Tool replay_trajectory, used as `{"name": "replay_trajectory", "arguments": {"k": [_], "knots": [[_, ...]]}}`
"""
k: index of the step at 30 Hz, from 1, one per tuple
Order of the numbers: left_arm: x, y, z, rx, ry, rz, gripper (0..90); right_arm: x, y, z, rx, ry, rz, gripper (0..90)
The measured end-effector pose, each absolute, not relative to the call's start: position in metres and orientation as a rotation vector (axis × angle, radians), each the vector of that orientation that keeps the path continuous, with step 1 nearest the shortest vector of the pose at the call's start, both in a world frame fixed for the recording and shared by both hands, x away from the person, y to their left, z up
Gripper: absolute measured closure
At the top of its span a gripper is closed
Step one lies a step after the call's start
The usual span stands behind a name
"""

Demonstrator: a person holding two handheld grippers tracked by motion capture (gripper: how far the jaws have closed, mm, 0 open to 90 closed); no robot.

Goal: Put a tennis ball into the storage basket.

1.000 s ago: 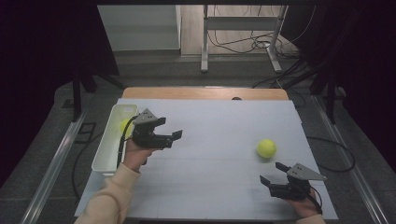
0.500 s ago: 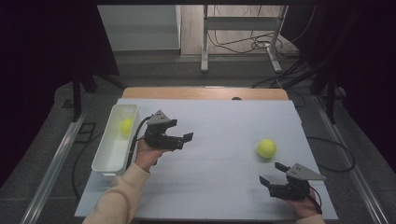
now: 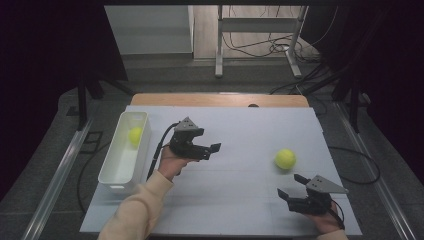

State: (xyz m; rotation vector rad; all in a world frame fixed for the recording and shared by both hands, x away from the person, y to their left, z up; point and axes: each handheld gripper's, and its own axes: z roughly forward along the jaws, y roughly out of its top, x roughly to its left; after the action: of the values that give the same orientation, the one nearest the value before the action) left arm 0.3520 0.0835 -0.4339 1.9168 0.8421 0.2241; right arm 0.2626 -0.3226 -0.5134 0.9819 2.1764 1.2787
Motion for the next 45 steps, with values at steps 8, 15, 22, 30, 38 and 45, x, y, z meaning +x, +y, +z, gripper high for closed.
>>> {"name": "replay_trajectory", "arguments": {"k": [8,15,22,30,38,45], "knots": [[0.355,0.073,-0.439,1.941,0.837,0.208,13.2,0.263,-0.323,-0.513,0.98,2.179,1.284,16.8],[0.357,0.064,-0.441,1.958,0.825,0.196,13.2,0.263,-0.322,-0.514,0.979,2.18,1.281,16.8],[0.358,0.053,-0.442,1.977,0.807,0.187,13.2,0.263,-0.322,-0.514,0.979,2.179,1.28,16.7],[0.359,0.043,-0.443,1.995,0.795,0.179,13.2,0.263,-0.322,-0.514,0.978,2.179,1.281,16.8],[0.362,0.032,-0.446,2.017,0.779,0.171,13.2,0.263,-0.322,-0.514,0.98,2.18,1.279,16.8],[0.365,0.021,-0.449,2.032,0.767,0.157,13.2,0.263,-0.323,-0.514,0.978,2.18,1.278,16.8]]}}
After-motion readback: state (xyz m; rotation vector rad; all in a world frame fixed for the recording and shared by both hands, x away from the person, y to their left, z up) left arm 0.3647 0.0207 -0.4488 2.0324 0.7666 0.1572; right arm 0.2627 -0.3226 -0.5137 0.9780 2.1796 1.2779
